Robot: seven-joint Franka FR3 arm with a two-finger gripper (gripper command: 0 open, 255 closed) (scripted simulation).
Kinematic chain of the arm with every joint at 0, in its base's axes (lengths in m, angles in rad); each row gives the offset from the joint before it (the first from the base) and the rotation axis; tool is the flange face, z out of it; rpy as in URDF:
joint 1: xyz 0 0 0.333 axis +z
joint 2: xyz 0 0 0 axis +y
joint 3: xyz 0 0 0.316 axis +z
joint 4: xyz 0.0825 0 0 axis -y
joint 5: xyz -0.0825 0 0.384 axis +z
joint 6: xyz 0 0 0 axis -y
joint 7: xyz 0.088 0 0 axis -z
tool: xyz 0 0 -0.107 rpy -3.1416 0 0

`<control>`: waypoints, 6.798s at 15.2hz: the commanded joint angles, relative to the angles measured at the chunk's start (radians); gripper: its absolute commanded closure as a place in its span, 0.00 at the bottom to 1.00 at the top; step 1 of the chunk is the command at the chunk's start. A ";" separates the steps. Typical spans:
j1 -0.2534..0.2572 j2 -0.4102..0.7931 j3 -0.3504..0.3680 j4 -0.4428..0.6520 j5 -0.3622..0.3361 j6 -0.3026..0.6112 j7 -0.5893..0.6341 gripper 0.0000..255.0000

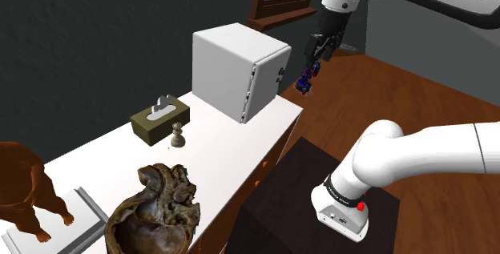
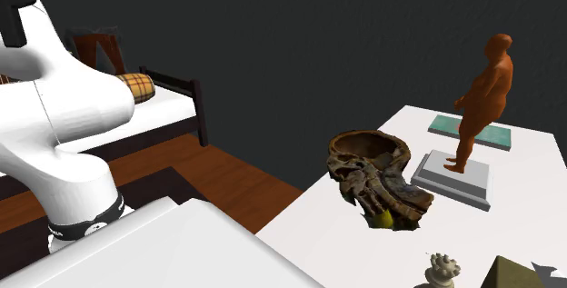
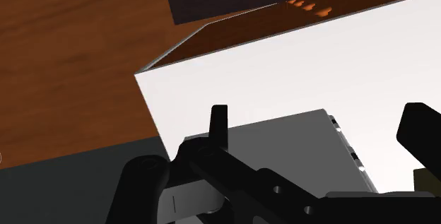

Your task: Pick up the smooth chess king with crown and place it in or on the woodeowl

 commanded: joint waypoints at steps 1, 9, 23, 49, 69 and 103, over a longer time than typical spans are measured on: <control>0.000 0.000 0.000 0.000 0.000 0.000 0.000 0.00; 0.042 0.192 0.088 -0.004 0.089 0.157 0.114 0.00; 0.107 0.633 0.221 0.170 0.163 0.376 0.285 0.00; 0.233 1.264 0.292 0.608 0.111 0.522 0.461 0.00; 0.231 1.243 0.295 0.631 0.116 0.478 0.462 1.00; 0.296 1.087 0.350 0.793 0.159 0.177 0.587 1.00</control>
